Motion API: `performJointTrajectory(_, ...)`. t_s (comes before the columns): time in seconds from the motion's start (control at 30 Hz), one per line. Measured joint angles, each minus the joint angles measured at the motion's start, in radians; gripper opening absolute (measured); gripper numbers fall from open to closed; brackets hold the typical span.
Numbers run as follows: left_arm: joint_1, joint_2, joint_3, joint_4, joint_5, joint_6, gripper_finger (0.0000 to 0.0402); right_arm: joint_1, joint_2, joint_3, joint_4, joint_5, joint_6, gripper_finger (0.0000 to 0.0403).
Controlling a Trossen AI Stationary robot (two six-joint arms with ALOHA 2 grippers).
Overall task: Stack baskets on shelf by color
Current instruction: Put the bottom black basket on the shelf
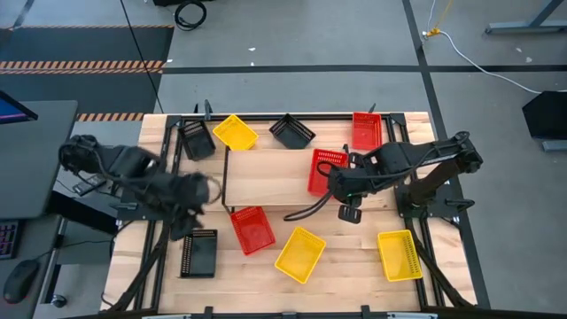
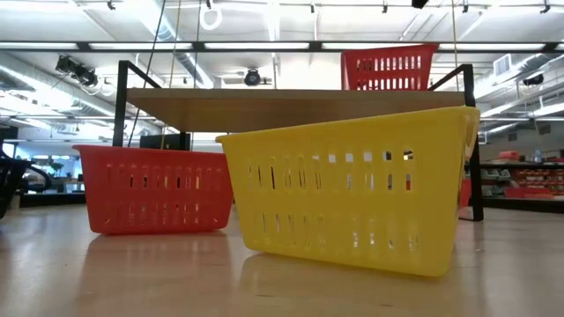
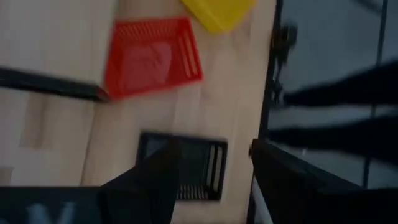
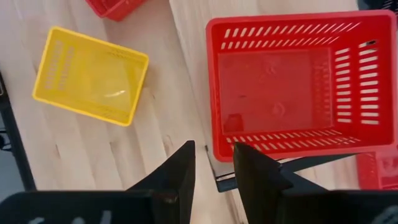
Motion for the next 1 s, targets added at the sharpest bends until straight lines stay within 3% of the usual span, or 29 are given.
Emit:
performJointTrajectory(0.2,-0.225,0.011,-0.005,-0.007,-0.035,-0.159,0.0215,0.005,0.0,0.0,-0.005,0.004,-0.035,0.0114)
performJointTrajectory(0.4,-0.379,0.114,-0.006,0.017,-0.066,-0.268,0.023,0.005,0.0,0.0,-0.012,0.023,-0.055,0.0115)
performJointTrajectory(0.7,-0.45,0.331,-0.007,0.064,-0.043,-0.314,0.0264,0.005,0.0,0.0,-0.025,0.048,-0.056,0.0114)
performJointTrajectory(1.0,-0.501,0.513,-0.007,0.206,-0.117,-0.297,0.0251,0.01,-0.001,0.0,-0.025,0.02,-0.081,0.0115)
